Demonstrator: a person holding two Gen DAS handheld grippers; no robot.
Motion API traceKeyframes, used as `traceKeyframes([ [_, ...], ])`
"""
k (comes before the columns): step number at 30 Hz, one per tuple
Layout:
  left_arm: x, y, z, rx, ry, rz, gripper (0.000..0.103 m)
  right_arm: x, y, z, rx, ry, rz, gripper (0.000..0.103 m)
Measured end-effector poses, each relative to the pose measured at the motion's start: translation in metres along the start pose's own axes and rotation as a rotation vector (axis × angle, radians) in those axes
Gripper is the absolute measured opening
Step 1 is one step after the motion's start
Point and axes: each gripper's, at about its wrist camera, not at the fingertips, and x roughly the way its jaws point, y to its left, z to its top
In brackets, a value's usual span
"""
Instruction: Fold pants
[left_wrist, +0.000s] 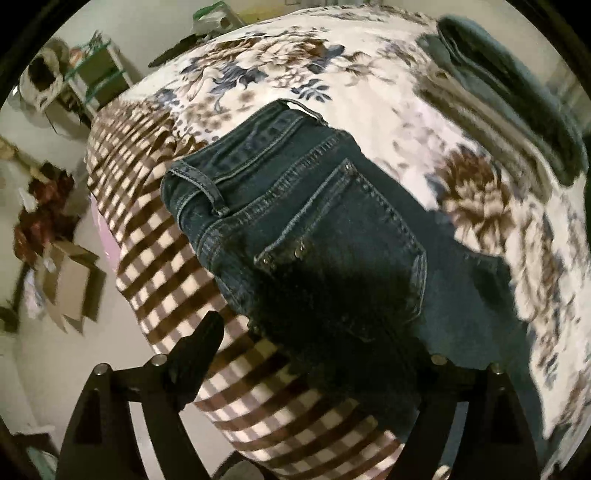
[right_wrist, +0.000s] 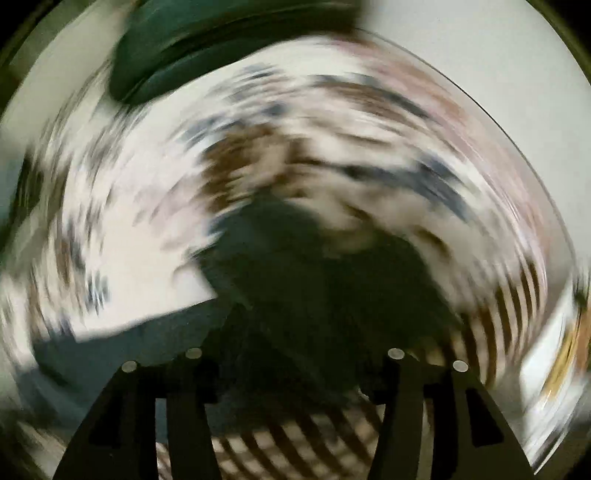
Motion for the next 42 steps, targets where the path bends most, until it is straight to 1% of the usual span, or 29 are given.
traceKeyframes([
  [1, 0.000, -0.002, -0.001, 0.011, 0.006, 0.015, 0.083, 0.010, 0.016, 0.002, -0.064, 0.002, -0.027, 0.058],
  [2, 0.000, -0.004, -0.002, 0.018, 0.012, 0.028, 0.083, 0.027, 0.032, 0.003, -0.130, 0.025, -0.088, 0.058],
  [3, 0.000, -0.006, -0.003, 0.025, 0.017, 0.050, 0.083, 0.036, 0.039, 0.002, -0.159, 0.040, -0.111, 0.058],
  [5, -0.003, -0.007, -0.005, 0.032, 0.017, 0.070, 0.083, 0.051, 0.046, 0.002, -0.178, 0.056, -0.144, 0.057],
  [6, -0.004, -0.008, -0.005, 0.035, 0.015, 0.080, 0.083, 0.052, 0.041, 0.001, -0.159, 0.044, -0.152, 0.053],
  [8, -0.005, -0.010, -0.006, 0.038, 0.024, 0.091, 0.083, 0.043, 0.027, 0.005, -0.075, 0.012, -0.142, 0.014],
  [9, -0.004, -0.010, -0.006, 0.036, 0.030, 0.093, 0.083, 0.036, 0.011, 0.005, -0.005, -0.003, -0.134, 0.009],
  [10, -0.004, -0.010, -0.006, 0.032, 0.036, 0.099, 0.083, 0.027, -0.007, 0.002, 0.075, -0.024, -0.129, 0.007],
  [12, -0.003, -0.009, -0.007, 0.011, 0.047, 0.093, 0.083, 0.011, -0.059, -0.008, 0.263, -0.055, -0.099, 0.007],
  [14, -0.001, -0.008, -0.007, -0.008, 0.062, 0.083, 0.083, 0.004, -0.108, -0.023, 0.433, -0.047, -0.027, 0.008],
  [15, 0.001, -0.009, -0.007, -0.014, 0.068, 0.080, 0.083, 0.006, -0.133, -0.030, 0.515, -0.026, 0.041, 0.008],
  [16, 0.003, -0.010, -0.008, -0.020, 0.074, 0.071, 0.083, 0.013, -0.159, -0.039, 0.602, 0.011, 0.114, 0.012],
  [18, 0.007, -0.011, -0.009, -0.029, 0.085, 0.058, 0.083, 0.020, -0.188, -0.057, 0.736, 0.017, 0.259, 0.016],
  [19, 0.011, -0.012, -0.010, -0.033, 0.096, 0.053, 0.083, 0.022, -0.195, -0.064, 0.784, 0.012, 0.318, 0.018],
  [21, 0.014, -0.012, -0.012, -0.038, 0.106, 0.048, 0.083, 0.027, -0.205, -0.072, 0.827, 0.001, 0.369, 0.018],
  [22, 0.015, -0.012, -0.012, -0.045, 0.107, 0.043, 0.083, 0.029, -0.205, -0.073, 0.821, -0.006, 0.365, 0.018],
  [23, 0.014, -0.011, -0.013, -0.054, 0.107, 0.039, 0.083, 0.031, -0.205, -0.074, 0.809, 0.000, 0.320, 0.018],
  [24, 0.013, -0.010, -0.013, -0.062, 0.106, 0.033, 0.083, 0.032, -0.203, -0.075, 0.794, 0.031, 0.264, 0.018],
  [27, 0.005, -0.003, -0.015, -0.095, 0.102, -0.014, 0.083, 0.023, -0.183, -0.082, 0.787, 0.073, 0.229, 0.018],
  [28, 0.003, -0.001, -0.014, -0.103, 0.098, -0.025, 0.083, 0.016, -0.174, -0.085, 0.773, 0.079, 0.237, 0.020],
  [29, -0.001, 0.002, -0.014, -0.112, 0.088, -0.032, 0.083, 0.009, -0.161, -0.089, 0.751, 0.079, 0.255, 0.028],
  [31, -0.006, 0.010, -0.012, -0.131, 0.072, -0.052, 0.083, -0.006, -0.128, -0.098, 0.708, 0.091, 0.303, 0.033],
  [33, -0.007, 0.019, -0.008, -0.155, 0.063, -0.063, 0.083, -0.013, -0.075, -0.106, 0.650, 0.145, 0.417, 0.033],
  [34, -0.005, 0.024, -0.006, -0.175, 0.061, -0.081, 0.083, -0.013, -0.057, -0.110, 0.630, 0.168, 0.454, 0.033],
  [36, 0.002, 0.033, -0.001, -0.211, 0.062, -0.106, 0.083, -0.002, -0.003, -0.116, 0.590, 0.249, 0.558, 0.033],
  [39, 0.027, 0.045, 0.008, -0.258, 0.107, -0.146, 0.082, 0.024, 0.045, -0.125, 0.619, 0.324, 0.581, 0.033],
  [40, 0.036, 0.048, 0.011, -0.271, 0.115, -0.163, 0.076, 0.033, 0.054, -0.125, 0.641, 0.331, 0.599, 0.033],
  [41, 0.042, 0.050, 0.012, -0.278, 0.115, -0.173, 0.046, 0.039, 0.061, -0.126, 0.662, 0.334, 0.606, 0.033],
  [42, 0.047, 0.052, 0.014, -0.280, 0.116, -0.200, 0.032, 0.045, 0.067, -0.125, 0.687, 0.327, 0.601, 0.033],
])
